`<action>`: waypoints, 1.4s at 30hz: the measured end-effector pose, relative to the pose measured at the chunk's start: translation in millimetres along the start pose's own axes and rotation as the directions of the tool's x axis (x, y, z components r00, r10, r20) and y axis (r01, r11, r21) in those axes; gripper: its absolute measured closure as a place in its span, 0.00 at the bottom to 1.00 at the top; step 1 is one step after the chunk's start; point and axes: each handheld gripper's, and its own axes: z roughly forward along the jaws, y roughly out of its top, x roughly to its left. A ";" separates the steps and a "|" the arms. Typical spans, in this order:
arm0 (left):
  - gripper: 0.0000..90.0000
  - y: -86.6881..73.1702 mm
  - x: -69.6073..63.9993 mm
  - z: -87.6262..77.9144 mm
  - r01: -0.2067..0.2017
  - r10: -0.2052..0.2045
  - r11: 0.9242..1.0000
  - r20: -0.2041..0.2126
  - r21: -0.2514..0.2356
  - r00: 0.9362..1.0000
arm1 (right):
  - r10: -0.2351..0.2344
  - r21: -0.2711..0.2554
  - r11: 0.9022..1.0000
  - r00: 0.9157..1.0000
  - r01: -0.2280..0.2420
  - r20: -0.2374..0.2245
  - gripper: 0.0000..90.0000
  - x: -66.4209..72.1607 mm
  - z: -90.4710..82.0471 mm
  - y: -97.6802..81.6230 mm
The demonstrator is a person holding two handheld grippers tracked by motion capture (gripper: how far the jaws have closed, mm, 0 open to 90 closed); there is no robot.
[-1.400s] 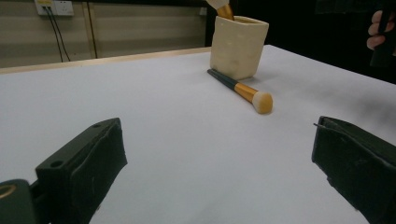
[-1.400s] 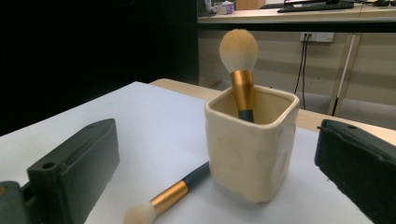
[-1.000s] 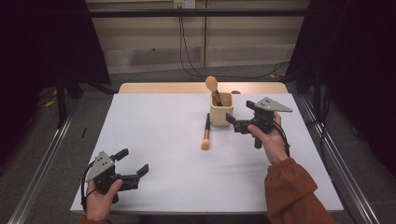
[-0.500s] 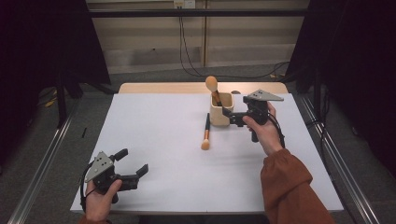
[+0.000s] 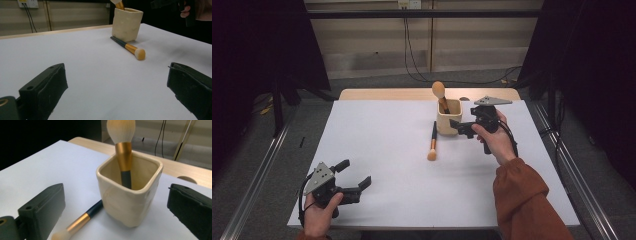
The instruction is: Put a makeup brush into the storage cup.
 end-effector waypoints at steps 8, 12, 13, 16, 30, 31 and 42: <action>0.03 -0.4 0.3 0.3 0.001 -0.001 1.000 -0.008 0.002 1.000 | 0.014 0.177 0.984 1.000 -0.013 -0.006 0.03 0.9 8.5 2.4; 0.03 -0.6 0.3 0.8 0.002 -0.002 1.000 -0.005 0.005 1.000 | 0.019 0.283 0.959 1.000 -0.020 0.006 0.05 -0.9 12.8 4.7; 0.03 -0.6 0.2 0.9 0.002 -0.002 1.000 -0.005 0.005 1.000 | 0.027 0.308 0.951 1.000 -0.028 0.006 0.05 -1.1 13.9 4.9; 0.03 -0.6 0.3 1.1 0.001 -0.001 1.000 -0.004 0.008 1.000 | 0.035 0.382 0.924 0.999 -0.033 0.000 0.05 -1.5 18.5 4.7; 0.03 -1.1 -0.2 2.1 -0.003 0.003 1.000 -0.002 0.014 1.000 | 0.022 0.572 0.820 1.000 -0.027 0.017 0.06 -2.1 33.2 5.3; 0.03 -1.1 -0.2 2.0 -0.005 0.005 1.000 -0.001 0.016 1.000 | 0.008 0.583 0.813 1.000 -0.020 0.023 0.06 -1.4 34.5 4.9; 0.03 -1.2 -0.7 3.0 -0.014 0.014 1.000 0.003 0.024 1.000 | 0.014 0.637 0.771 1.000 -0.017 0.010 0.05 11.1 50.1 5.8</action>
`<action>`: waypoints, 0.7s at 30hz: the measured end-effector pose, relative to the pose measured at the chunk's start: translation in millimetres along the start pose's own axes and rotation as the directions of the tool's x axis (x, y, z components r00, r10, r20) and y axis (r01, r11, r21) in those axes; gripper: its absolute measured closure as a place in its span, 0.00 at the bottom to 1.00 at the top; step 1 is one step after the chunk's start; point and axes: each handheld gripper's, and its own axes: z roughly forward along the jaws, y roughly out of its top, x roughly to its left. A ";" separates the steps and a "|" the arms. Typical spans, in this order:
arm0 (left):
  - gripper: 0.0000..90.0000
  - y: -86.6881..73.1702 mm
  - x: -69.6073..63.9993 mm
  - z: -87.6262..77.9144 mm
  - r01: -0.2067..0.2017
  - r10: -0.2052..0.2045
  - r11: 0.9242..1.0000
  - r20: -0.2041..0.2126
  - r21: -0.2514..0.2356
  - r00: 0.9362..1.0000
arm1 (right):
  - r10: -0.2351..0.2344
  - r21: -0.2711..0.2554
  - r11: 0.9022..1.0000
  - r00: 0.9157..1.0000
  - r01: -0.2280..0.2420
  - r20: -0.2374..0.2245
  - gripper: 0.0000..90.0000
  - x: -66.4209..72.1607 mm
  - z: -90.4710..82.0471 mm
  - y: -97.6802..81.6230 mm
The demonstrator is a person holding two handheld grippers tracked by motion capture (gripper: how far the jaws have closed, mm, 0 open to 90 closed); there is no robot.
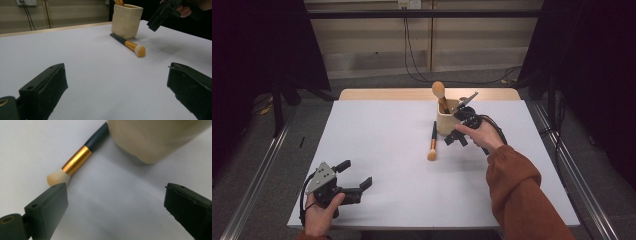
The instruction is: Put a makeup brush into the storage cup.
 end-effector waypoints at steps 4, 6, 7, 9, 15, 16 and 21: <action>0.03 -0.2 -0.6 0.2 0.003 -0.003 1.000 0.003 0.000 1.000 | -0.014 0.026 1.000 1.000 0.014 -0.017 0.04 9.8 5.7 5.5; 0.03 -0.1 -0.5 0.1 0.003 -0.003 1.000 0.003 -0.001 1.000 | -0.024 0.038 0.999 1.000 0.025 -0.010 0.05 14.8 9.3 8.5; 0.03 -0.1 -0.4 0.0 0.000 0.000 1.000 0.003 0.000 1.000 | -0.022 0.035 0.999 1.000 0.022 -0.002 0.06 16.5 10.8 10.4; 0.03 -0.1 -0.9 0.0 0.002 -0.002 1.000 0.005 -0.001 1.000 | -0.015 0.034 0.999 1.000 0.014 0.013 0.06 19.1 13.1 14.5; 0.03 0.0 -0.7 0.4 -0.007 0.007 1.000 0.009 0.003 1.000 | 0.011 0.059 0.998 1.000 -0.012 0.007 0.08 29.6 18.2 25.1; 0.03 0.0 -0.8 0.3 -0.007 0.007 1.000 0.008 0.002 1.000 | 0.015 0.063 0.998 1.000 -0.016 0.009 0.08 31.3 19.7 26.5; 0.03 -0.2 -1.0 0.3 -0.001 0.001 1.000 0.007 0.001 1.000 | 0.032 0.091 0.995 0.999 -0.032 0.004 0.13 37.8 28.2 30.9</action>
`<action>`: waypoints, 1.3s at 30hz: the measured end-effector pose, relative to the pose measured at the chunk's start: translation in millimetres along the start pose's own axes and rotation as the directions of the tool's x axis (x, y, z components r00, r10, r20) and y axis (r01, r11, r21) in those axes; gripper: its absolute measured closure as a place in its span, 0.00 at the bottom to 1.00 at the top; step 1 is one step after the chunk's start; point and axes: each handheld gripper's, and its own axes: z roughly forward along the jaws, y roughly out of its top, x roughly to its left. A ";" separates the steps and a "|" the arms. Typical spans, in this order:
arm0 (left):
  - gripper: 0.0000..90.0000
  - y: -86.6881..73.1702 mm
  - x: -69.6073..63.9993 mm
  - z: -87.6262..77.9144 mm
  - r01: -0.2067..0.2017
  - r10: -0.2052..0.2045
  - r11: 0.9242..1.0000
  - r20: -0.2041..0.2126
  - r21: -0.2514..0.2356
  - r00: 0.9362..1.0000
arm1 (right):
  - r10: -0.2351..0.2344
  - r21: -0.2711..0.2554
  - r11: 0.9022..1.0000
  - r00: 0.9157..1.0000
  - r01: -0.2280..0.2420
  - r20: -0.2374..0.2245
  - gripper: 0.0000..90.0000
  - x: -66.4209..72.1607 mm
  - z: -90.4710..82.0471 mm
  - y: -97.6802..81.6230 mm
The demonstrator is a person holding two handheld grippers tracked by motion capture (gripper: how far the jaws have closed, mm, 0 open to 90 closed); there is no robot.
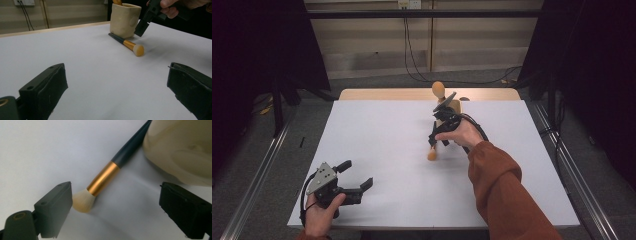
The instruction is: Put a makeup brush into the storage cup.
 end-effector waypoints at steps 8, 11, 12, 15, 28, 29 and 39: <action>0.03 -0.1 -1.0 0.7 -0.007 0.007 1.000 0.003 0.004 1.000 | 0.002 0.026 1.000 1.000 -0.002 0.023 0.20 13.7 13.9 6.7; 0.03 -0.1 -1.8 0.8 -0.008 0.008 1.000 0.006 0.006 1.000 | 0.011 0.038 0.999 0.999 -0.013 0.042 0.25 16.8 19.4 9.4; 0.03 -0.1 -1.7 0.7 -0.008 0.008 1.000 0.007 0.006 1.000 | 0.027 0.044 0.999 0.999 -0.028 0.029 0.26 17.5 20.9 10.2; 0.03 -0.3 -1.0 0.7 -0.010 0.010 1.000 0.006 0.007 1.000 | 0.034 0.056 0.998 0.999 -0.036 0.037 0.30 17.9 26.1 11.2; 0.03 -0.2 -3.6 2.0 -0.030 0.030 0.999 0.013 0.017 0.999 | 0.082 0.070 0.994 0.995 -0.087 0.063 0.47 18.8 38.0 15.5; 0.03 -0.1 -3.6 2.0 -0.032 0.031 0.999 0.013 0.018 0.999 | 0.086 0.075 0.993 0.994 -0.090 0.063 0.48 19.2 39.1 16.0; 0.03 -0.1 -3.5 2.2 -0.030 0.030 0.999 0.012 0.018 0.999 | 0.078 0.094 0.991 0.989 -0.090 0.124 0.64 23.9 39.8 15.9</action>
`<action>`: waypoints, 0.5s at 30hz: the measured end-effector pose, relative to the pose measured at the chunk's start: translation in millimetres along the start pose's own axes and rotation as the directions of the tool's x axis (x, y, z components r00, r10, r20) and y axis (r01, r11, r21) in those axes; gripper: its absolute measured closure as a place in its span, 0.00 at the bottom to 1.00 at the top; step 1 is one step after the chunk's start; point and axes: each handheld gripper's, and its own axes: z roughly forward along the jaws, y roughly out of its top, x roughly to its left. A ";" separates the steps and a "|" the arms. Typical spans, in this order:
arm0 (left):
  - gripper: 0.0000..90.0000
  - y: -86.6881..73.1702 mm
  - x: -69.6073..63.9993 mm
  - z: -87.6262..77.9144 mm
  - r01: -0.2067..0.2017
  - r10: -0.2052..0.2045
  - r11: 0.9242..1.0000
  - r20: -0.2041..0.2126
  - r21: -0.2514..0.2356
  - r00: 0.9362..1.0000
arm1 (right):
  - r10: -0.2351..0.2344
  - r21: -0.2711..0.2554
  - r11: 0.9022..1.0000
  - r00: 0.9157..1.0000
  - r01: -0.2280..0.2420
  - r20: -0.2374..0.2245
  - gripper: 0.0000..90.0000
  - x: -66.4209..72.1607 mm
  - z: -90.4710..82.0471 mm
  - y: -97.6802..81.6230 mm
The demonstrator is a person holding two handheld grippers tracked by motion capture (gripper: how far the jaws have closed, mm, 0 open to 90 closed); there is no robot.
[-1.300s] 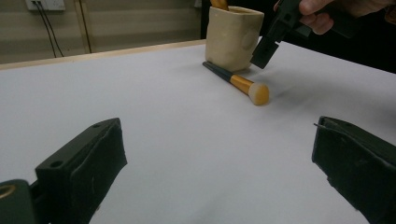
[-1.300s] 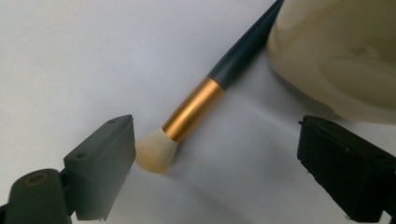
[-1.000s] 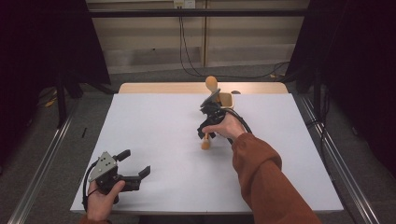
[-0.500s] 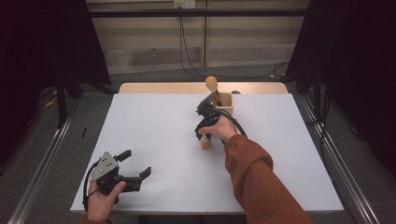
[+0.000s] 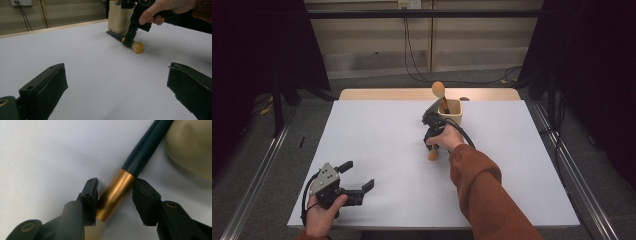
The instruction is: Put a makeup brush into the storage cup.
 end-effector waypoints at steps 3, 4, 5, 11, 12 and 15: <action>0.03 0.0 0.2 0.0 0.001 -0.001 1.000 0.000 -0.001 1.000 | 0.000 0.010 1.000 1.000 0.000 0.014 0.72 0.1 -0.3 -0.3; 0.03 0.0 0.6 -0.1 -0.002 0.002 1.000 0.001 -0.001 1.000 | -0.001 0.015 1.000 1.000 0.000 0.014 0.75 -0.5 -0.6 -0.6; 0.03 -0.1 0.3 -0.3 0.003 -0.003 1.000 0.000 -0.002 1.000 | -0.004 0.018 1.000 1.000 0.004 0.018 0.77 -1.0 -0.7 -1.0; 0.03 -0.1 0.6 -0.2 -0.002 0.002 1.000 0.001 -0.001 1.000 | -0.035 0.024 0.999 0.999 0.034 0.031 0.82 -0.2 -1.1 -2.0; 0.03 -0.1 0.6 -0.2 0.000 0.000 1.000 0.000 -0.001 1.000 | -0.046 0.025 0.999 0.998 0.045 0.033 0.82 0.0 -1.2 -2.1; 0.03 -0.3 1.1 -0.4 0.002 -0.002 1.000 0.002 -0.001 1.000 | -0.059 0.023 0.998 0.998 0.059 0.019 0.83 -1.6 -1.3 -2.1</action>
